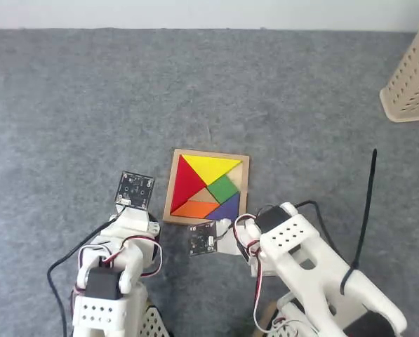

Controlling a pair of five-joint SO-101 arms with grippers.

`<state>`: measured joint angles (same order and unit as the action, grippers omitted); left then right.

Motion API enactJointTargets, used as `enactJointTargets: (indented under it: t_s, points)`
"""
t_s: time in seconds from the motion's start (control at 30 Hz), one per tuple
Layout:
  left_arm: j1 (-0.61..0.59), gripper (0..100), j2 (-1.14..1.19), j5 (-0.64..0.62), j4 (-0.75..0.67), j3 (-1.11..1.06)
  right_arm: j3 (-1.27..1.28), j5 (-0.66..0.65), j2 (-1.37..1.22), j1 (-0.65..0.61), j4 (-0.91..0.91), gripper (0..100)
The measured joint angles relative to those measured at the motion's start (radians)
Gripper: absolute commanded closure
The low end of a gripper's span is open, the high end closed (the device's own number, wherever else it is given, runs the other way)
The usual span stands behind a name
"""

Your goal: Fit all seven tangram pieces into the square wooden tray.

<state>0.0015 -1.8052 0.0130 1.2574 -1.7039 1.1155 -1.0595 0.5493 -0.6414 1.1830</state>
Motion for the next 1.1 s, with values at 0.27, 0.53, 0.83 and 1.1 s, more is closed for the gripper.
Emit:
enactJointTargets:
  t_s: [0.27,0.53,0.83,1.1]
  points:
    - [0.0,99,0.0,0.0,0.0,0.0,0.0,-0.129,0.0,0.0,0.029,70.1]
    - [0.0,99,0.0,0.0,0.0,0.0,0.0,-0.184,0.0,0.0,0.071,70.1]
    - [0.0,99,0.0,0.0,0.0,0.0,-0.057,-0.172,-0.147,0.0,0.071,70.2]
    - [0.0,99,0.0,0.0,0.0,0.0,-0.117,-0.133,-0.235,0.002,0.063,79.5]
